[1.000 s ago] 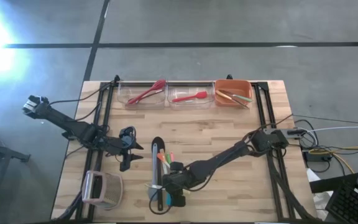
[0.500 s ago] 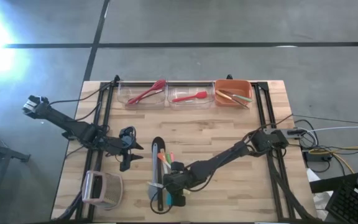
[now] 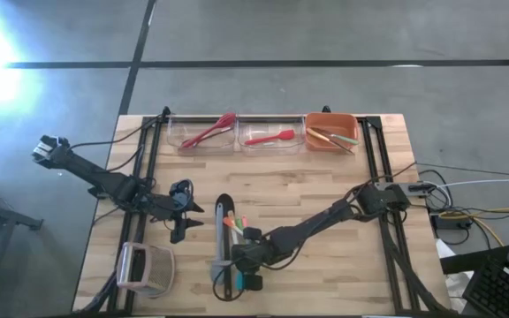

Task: Pick & Place Kitchen Items
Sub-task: Put the white knife into the orange bin

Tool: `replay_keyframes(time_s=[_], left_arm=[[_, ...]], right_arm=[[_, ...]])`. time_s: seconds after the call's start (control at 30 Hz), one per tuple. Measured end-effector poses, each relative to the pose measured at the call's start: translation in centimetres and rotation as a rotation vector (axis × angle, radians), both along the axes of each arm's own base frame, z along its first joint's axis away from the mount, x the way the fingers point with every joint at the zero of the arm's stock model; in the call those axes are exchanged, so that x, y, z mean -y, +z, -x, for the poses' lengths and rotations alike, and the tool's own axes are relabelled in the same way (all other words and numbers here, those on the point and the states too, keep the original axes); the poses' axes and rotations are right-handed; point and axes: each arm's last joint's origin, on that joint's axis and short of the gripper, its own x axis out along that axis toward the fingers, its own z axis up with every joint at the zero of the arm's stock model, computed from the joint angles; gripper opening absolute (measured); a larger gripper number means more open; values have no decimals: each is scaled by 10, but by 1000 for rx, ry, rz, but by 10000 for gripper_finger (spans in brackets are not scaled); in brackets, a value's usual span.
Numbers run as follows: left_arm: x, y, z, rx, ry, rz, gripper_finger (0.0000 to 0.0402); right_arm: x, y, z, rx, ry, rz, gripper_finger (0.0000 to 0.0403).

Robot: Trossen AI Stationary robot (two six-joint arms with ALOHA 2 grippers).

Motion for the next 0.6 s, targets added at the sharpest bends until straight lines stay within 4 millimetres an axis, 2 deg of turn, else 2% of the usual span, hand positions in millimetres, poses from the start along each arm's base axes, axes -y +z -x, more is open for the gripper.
replay_keyframes(time_s=[0.27,0.47,0.6], left_arm=[[0,0,0,0,1,0,197],[0,0,0,0,1,0,197],[0,0,0,-1,1,-1,197]], right_arm=[[-1,4,-2,7,-6,-10,33],[-3,21,-6,44,-2,-31,33],[-4,33,-4,4,3,-18,33]])
